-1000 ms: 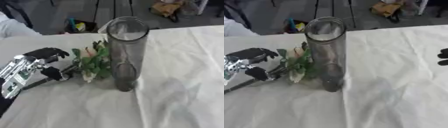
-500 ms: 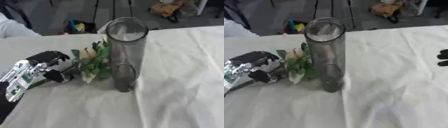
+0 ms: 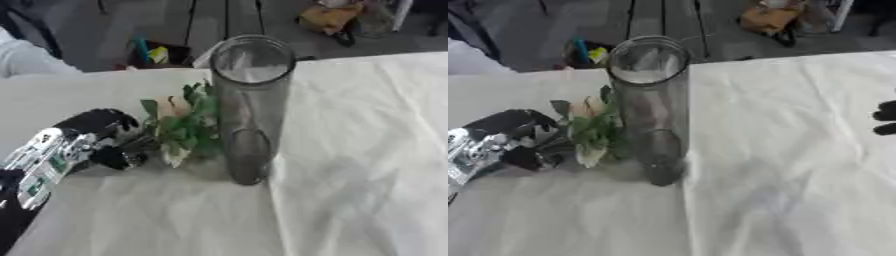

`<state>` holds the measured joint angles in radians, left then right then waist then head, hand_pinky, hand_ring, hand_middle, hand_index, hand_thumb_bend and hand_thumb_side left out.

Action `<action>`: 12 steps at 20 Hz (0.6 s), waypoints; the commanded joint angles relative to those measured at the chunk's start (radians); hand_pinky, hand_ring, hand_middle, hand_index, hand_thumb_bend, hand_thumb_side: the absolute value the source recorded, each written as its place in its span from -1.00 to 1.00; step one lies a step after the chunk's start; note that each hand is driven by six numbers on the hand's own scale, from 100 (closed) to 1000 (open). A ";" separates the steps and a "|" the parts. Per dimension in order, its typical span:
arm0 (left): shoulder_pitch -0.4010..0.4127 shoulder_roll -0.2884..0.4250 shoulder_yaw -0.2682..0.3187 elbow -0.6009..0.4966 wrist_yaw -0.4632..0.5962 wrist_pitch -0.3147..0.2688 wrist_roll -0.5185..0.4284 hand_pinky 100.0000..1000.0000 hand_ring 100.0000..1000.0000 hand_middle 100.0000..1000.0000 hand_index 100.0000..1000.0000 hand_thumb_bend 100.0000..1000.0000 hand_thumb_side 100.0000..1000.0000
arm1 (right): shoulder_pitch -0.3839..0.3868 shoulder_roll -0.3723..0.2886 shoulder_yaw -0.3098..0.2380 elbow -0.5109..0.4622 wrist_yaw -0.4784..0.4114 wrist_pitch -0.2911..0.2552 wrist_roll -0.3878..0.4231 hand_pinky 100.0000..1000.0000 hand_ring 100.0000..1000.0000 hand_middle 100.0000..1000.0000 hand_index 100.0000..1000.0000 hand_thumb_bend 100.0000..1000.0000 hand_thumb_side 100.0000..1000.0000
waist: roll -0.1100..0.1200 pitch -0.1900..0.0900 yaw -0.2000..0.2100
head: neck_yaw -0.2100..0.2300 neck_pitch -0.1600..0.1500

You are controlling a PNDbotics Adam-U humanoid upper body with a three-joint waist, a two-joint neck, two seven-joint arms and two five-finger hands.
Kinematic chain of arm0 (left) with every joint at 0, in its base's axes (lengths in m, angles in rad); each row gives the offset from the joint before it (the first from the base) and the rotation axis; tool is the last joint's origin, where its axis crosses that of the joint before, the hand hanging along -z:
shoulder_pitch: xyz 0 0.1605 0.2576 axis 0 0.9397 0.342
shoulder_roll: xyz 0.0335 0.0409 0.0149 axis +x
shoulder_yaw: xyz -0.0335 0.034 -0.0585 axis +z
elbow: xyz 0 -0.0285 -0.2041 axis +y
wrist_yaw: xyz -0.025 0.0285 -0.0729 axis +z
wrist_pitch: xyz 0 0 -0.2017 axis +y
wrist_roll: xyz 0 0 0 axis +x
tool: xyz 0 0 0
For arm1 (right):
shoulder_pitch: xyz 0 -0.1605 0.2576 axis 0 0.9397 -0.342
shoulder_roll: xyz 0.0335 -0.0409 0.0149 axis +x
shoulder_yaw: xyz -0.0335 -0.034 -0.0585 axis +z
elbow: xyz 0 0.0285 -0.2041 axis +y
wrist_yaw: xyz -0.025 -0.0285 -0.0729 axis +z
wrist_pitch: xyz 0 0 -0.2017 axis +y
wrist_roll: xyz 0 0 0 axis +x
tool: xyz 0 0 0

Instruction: Arrange flowers into the vase.

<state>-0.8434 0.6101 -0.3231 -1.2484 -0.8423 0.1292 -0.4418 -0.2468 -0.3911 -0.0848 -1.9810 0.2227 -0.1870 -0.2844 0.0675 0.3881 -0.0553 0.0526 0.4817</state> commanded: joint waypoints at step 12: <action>-0.012 0.004 0.001 0.011 -0.002 -0.001 0.044 -0.16 0.03 0.17 0.54 -0.55 -0.17 | -0.006 -0.003 0.000 -0.019 -0.006 0.000 0.011 0.03 0.21 0.15 0.59 -1.00 1.00 | 0.013 0.001 -0.005 | 0.005 -0.016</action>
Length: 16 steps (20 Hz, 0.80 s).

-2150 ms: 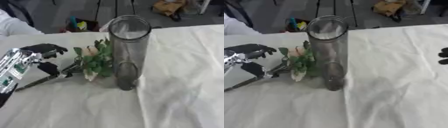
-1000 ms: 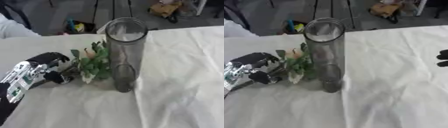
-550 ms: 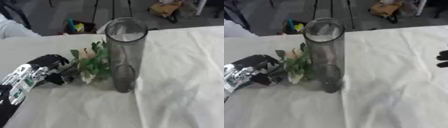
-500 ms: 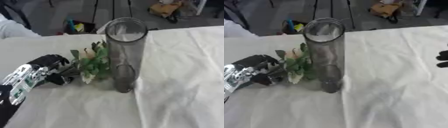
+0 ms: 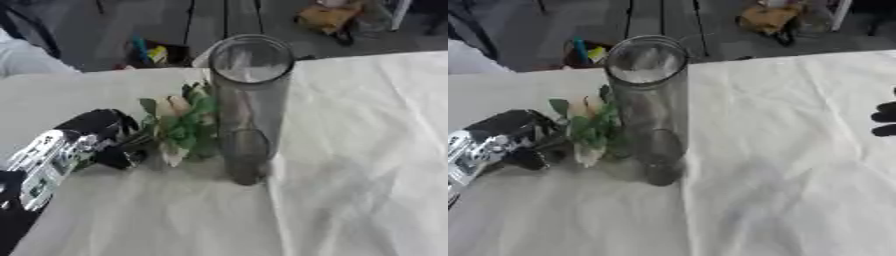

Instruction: Arrange flowers into the vase.

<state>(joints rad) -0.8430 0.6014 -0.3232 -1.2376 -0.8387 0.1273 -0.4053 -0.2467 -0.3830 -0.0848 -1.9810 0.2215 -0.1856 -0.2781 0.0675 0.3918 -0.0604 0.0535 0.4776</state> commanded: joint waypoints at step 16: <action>-0.021 0.006 0.005 0.006 0.021 0.023 0.016 -0.65 -0.49 -0.32 -0.09 -1.00 -0.20 | -0.003 -0.009 0.000 -0.019 -0.004 0.000 0.012 0.04 0.21 0.15 0.59 -1.00 1.00 | 0.012 0.002 0.004 | 0.009 -0.010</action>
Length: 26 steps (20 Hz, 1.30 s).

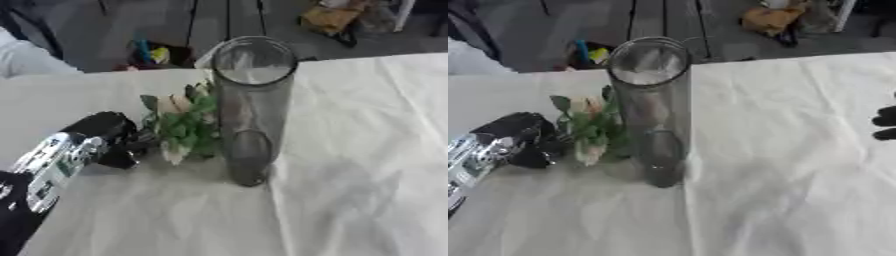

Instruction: Arrange flowers into the vase.

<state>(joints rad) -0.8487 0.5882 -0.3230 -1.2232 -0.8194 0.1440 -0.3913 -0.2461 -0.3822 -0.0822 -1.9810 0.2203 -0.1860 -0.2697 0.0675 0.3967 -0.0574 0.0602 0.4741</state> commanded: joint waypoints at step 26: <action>-0.037 -0.011 0.007 0.016 0.023 0.053 0.036 -1.00 -1.00 -1.00 -1.00 -0.84 -0.28 | 0.003 0.003 -0.007 -0.019 -0.006 0.003 0.010 0.04 0.20 0.14 0.59 -1.00 1.00 | 0.013 0.001 -0.014 | 0.012 -0.014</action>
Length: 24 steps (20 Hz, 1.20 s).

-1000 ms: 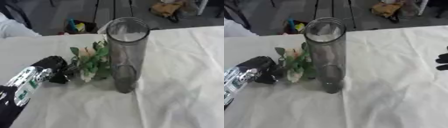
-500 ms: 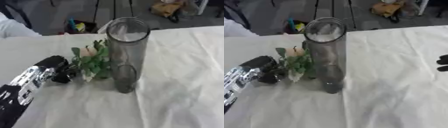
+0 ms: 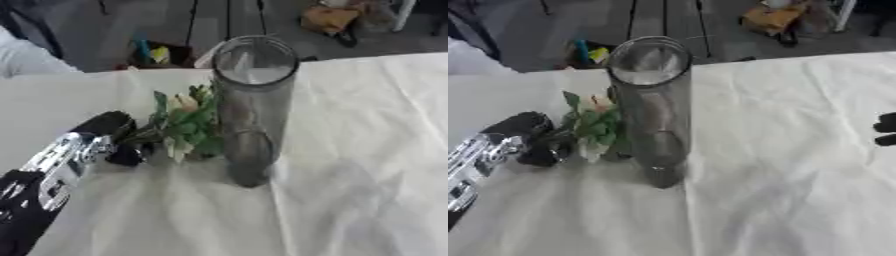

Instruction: Arrange flowers into the vase.

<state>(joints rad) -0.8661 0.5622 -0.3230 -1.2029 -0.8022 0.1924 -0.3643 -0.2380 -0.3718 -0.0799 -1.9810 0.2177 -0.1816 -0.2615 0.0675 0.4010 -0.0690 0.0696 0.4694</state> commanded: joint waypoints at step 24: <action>-0.027 0.072 0.113 -0.192 0.124 0.186 0.183 -1.00 -1.00 -1.00 -1.00 -1.00 -0.22 | -0.002 -0.012 -0.016 -0.019 -0.008 -0.005 -0.001 0.04 0.21 0.14 0.60 -1.00 1.00 | 0.006 -0.013 0.007 | -0.010 0.008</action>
<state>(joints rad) -0.8712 0.5938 -0.2361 -1.3651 -0.6925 0.3642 -0.1906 -0.2369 -0.3659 -0.0863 -1.9810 0.2159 -0.1832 -0.2618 0.0675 0.4010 -0.0624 0.0604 0.4746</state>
